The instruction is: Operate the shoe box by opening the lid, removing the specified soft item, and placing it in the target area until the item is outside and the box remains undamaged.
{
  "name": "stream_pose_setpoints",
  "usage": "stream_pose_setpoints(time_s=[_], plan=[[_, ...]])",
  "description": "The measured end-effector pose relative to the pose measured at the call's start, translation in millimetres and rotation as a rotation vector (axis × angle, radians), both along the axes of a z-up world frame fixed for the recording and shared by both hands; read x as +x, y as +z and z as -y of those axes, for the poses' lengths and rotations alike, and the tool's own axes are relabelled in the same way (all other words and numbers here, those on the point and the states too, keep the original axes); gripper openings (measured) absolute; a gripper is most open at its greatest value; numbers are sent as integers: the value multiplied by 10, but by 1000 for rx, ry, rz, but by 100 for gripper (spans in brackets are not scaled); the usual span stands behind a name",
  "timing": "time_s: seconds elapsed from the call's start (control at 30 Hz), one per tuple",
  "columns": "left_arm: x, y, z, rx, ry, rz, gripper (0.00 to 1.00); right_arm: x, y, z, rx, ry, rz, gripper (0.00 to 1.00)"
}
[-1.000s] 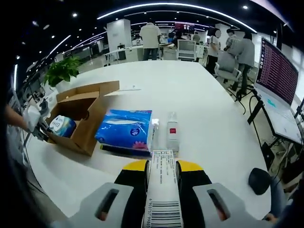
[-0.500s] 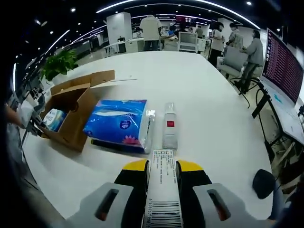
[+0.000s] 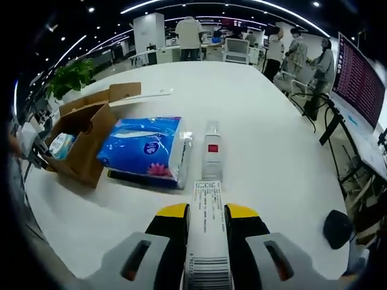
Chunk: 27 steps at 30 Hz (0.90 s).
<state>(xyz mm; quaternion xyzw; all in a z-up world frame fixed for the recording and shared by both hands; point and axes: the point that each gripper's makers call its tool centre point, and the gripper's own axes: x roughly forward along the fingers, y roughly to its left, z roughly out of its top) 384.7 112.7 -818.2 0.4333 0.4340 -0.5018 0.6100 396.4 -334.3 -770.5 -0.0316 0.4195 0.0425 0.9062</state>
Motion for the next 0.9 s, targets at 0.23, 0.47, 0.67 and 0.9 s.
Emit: stream_pose_setpoints(time_s=[0.23,0.47,0.67,0.9], plan=[[4,-6,1,0,0,1,1,-66,-100,32,5,-9,-48,21],[2,-3,2,0,-1,2,1,-177,-208,72,-20,-3,-107,20],[2,0,1,0,-1,2,1,-193,-186,90,-29,-20,-122,20],[1,1,-1,-1,-3,4,1,-220,-168,78,-30,-14,-121,19]])
